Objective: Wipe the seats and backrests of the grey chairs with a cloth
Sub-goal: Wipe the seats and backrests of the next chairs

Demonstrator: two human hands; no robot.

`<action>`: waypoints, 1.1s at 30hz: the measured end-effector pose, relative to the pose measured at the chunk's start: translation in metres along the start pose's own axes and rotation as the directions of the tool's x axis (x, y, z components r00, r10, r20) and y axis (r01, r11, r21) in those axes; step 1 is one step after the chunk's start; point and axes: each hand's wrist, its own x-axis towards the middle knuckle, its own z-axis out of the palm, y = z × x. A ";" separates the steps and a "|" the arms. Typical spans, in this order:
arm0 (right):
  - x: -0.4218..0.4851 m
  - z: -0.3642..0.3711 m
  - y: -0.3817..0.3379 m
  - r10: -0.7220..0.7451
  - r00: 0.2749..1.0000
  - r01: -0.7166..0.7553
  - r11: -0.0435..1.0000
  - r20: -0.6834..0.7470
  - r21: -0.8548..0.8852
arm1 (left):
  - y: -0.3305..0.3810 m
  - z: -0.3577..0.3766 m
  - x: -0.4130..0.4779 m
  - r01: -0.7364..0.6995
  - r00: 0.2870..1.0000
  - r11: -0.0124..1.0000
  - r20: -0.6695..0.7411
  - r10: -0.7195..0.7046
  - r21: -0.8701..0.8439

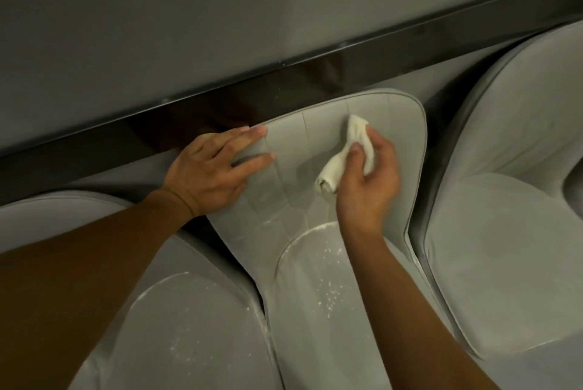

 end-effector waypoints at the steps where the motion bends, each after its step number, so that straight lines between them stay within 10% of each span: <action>1: -0.002 0.005 -0.001 -0.009 1.000 0.010 1.000 -0.013 0.018 | 0.000 0.000 0.000 0.001 1.000 1.000 -0.008 -0.001 0.001; 6: -0.069 0.048 0.029 -0.141 0.965 0.143 0.990 0.223 0.007 | 0.001 0.003 -0.001 0.000 0.999 1.000 -0.043 0.000 0.009; 12: -0.117 0.051 0.057 0.121 0.850 -0.135 0.991 0.513 -0.010 | -0.002 0.003 -0.002 -0.021 1.000 0.999 0.006 0.021 0.038; 19: -0.072 0.041 0.023 0.077 0.996 -0.081 0.992 0.045 0.097 | 0.000 0.003 -0.002 -0.008 1.000 0.999 -0.025 0.009 0.035; 28: -0.126 0.056 0.047 0.023 0.863 -0.021 1.000 0.504 -0.009 | -0.002 0.003 -0.004 -0.006 1.000 0.998 -0.003 0.006 0.055; 33: -0.082 0.047 0.013 0.024 0.998 -0.031 0.994 0.065 0.106 | 0.000 0.003 -0.001 0.000 0.997 0.999 -0.081 0.003 0.037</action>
